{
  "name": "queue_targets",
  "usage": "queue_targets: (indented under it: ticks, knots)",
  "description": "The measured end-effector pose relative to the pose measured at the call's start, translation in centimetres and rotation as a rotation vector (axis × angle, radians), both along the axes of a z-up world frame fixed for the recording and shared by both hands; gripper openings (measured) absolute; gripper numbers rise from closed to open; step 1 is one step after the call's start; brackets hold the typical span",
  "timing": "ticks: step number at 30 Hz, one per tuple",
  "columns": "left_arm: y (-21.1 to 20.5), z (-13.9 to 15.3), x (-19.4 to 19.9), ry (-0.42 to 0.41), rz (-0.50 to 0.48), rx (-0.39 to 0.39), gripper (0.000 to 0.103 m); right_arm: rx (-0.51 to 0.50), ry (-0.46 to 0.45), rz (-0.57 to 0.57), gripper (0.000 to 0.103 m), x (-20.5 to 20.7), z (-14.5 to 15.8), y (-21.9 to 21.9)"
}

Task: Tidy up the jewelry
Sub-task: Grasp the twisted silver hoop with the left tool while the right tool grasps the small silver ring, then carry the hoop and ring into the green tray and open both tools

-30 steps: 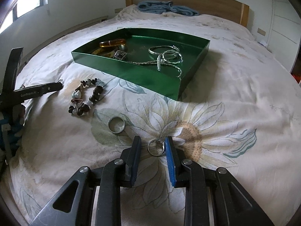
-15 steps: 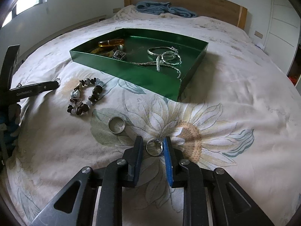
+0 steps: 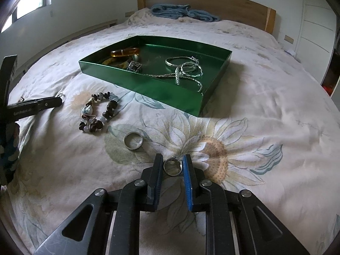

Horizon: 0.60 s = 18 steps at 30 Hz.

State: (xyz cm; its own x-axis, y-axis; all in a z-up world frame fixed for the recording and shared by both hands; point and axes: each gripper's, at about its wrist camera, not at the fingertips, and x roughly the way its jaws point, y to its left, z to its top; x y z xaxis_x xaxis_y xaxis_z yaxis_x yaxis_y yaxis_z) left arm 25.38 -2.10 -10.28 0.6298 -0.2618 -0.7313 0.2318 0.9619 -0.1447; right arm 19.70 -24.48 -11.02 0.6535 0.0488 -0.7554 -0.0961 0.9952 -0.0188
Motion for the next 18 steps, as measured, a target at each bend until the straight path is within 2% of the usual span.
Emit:
queue_targets:
  ticks: [18]
  knots:
    - [0.4, 1.4, -3.1, -0.002, -0.011, -0.022, 0.036, 0.023, -0.040, -0.010, 0.019, -2.7, 2.5, 0.1]
